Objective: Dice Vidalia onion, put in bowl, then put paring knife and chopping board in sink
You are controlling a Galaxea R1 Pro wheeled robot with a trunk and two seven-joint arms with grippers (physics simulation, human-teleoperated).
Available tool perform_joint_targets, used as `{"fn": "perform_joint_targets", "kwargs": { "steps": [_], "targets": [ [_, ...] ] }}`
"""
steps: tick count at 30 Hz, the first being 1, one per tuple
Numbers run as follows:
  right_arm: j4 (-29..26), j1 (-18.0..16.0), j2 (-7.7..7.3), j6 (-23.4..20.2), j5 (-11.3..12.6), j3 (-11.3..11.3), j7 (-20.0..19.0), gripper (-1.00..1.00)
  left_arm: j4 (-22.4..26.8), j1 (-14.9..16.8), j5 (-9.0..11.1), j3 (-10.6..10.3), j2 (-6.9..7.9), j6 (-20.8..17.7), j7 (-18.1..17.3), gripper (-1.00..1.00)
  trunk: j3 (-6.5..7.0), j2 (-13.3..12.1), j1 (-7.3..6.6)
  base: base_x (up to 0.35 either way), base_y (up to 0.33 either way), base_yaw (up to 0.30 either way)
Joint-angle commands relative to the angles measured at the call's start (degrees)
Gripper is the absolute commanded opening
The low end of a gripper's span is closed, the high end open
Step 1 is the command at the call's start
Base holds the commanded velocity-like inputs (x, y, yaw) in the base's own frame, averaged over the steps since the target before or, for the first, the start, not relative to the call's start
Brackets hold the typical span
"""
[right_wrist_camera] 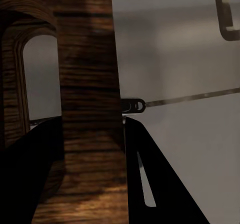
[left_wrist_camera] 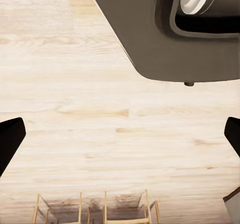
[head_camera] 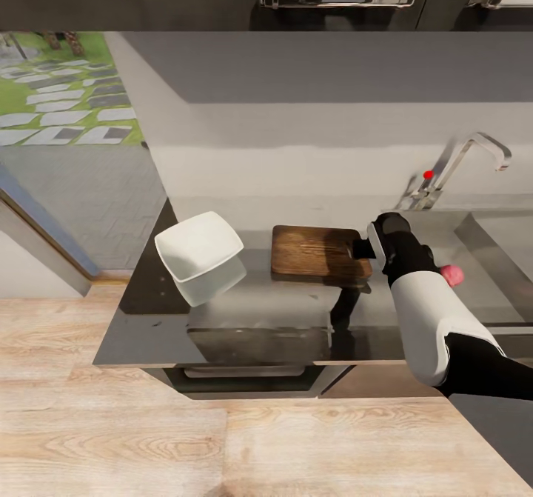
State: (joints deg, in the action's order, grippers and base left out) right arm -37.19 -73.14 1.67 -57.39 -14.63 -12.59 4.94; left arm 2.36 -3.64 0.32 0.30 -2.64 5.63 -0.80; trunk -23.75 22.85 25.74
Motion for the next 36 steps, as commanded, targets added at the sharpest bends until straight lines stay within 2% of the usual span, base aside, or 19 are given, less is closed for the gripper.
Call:
{"fn": "perform_joint_targets", "kwargs": {
  "steps": [1, 10, 36],
  "targets": [
    [2.5, 0.0, 0.09, -0.1, 0.9, -0.3, 0.1, -1.00, 0.1, 0.0, 0.0, 0.0, 0.00, 0.1, -0.1, 1.00, -0.08, 0.1, 0.05, 0.000, 0.000, 0.000],
    [2.5, 0.0, 0.09, -0.1, 0.9, -0.3, 0.1, -1.00, 0.1, 0.0, 0.0, 0.0, 0.00, 0.1, -0.1, 1.00, 0.11, 0.1, 0.05, 0.000, 0.000, 0.000],
    [2.5, 0.0, 0.11, -0.1, 0.9, -0.2, 0.1, -1.00, 0.1, 0.0, 0.0, 0.0, 0.00, 0.1, -0.1, 1.00, 2.44, 0.1, 0.05, 0.000, 0.000, 0.000]
  ]
}}
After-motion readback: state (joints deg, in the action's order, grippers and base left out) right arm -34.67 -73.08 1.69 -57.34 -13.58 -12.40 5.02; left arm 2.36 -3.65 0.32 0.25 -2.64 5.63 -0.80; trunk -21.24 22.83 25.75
